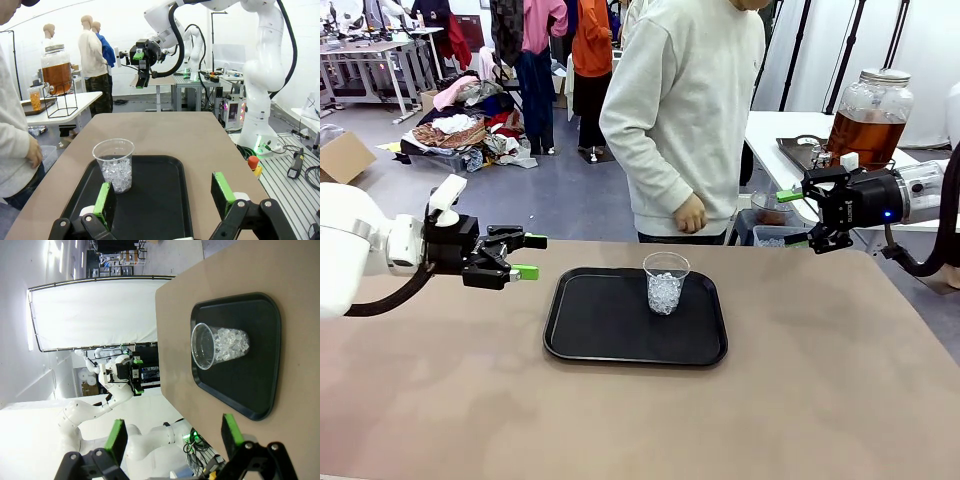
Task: Pour the drink into the iced cup.
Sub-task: Pick up the iced cup indicated by the human and present it to them.
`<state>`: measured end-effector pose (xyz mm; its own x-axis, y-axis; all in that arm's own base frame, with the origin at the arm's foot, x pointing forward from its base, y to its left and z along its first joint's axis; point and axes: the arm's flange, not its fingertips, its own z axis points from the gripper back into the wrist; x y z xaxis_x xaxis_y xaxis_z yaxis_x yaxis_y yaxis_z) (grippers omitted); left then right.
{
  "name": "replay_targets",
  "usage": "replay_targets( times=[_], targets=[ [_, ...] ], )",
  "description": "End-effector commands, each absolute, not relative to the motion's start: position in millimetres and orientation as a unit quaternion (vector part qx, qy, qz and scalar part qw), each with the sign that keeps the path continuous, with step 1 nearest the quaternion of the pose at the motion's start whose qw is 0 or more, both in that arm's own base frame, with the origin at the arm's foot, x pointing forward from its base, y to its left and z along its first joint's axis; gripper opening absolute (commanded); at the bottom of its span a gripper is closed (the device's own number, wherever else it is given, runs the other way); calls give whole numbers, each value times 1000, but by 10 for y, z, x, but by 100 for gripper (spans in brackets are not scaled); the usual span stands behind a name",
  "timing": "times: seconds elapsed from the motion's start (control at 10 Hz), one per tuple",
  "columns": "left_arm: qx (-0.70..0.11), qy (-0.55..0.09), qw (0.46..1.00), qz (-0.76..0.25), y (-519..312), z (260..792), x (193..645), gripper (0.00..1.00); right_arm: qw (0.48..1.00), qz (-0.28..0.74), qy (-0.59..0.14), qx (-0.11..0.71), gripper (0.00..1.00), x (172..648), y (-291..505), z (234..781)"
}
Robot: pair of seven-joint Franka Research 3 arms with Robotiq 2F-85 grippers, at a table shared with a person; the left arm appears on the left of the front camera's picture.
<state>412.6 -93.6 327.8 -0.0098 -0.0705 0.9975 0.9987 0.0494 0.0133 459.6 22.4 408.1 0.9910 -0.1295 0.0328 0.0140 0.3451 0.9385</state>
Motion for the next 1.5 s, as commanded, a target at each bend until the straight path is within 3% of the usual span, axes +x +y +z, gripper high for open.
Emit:
replay_targets(
  times=[0.0,1.4],
  targets=[
    [-464,-501,524,-508,-936,3294,4106,100,818,-42,-52,571,100,4598,229,4097],
    [-464,-501,524,-508,-936,3294,4106,100,818,-42,-52,571,100,4598,229,4097]
  ],
)
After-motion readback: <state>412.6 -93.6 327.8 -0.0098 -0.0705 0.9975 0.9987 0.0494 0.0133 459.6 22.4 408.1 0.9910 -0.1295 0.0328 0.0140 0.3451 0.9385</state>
